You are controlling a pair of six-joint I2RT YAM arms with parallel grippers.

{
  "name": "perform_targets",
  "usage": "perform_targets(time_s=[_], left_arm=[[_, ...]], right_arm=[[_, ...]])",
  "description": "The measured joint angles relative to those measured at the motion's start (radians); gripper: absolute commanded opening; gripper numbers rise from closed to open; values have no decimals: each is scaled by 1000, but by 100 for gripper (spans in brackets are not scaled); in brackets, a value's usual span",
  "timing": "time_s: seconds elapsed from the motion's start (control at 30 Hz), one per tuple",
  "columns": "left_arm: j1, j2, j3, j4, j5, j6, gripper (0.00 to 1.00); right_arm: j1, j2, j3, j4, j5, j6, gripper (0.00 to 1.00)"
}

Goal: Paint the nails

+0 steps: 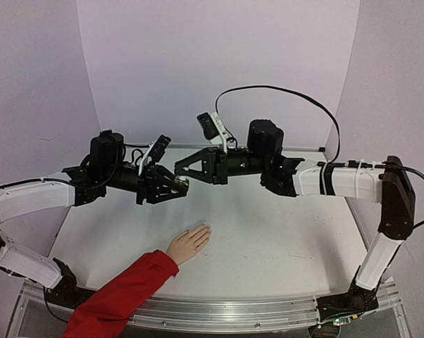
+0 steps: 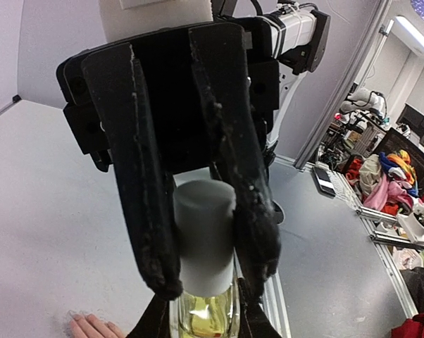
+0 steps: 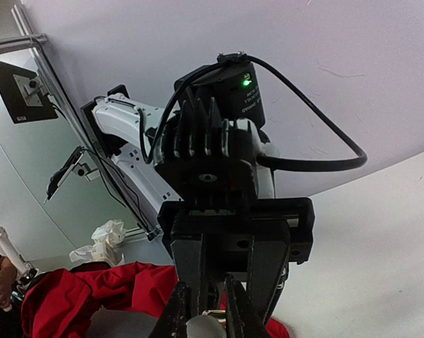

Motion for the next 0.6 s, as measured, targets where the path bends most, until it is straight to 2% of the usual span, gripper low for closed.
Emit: perform_targets(time_s=[0.17,0.27,0.33,0.47,0.6], left_arm=[[-10,-66,-30,-18,-172,29,0],[-24,-118,-65,-21,-341,63,0],[-29,-150,-92,-31,-481,89,0],[-13,-195,-124,-71,-722,133,0],[-18,-221,-133,-79,-788,161,0]], right_arm=[[10,9,0,30,69,-7,0],[31,22,1,39,200,-8,0],[60,39,26,-6,338,-18,0],[183,129,224,-233,831,-13,0],[274,172,330,-338,1143,-10,1]])
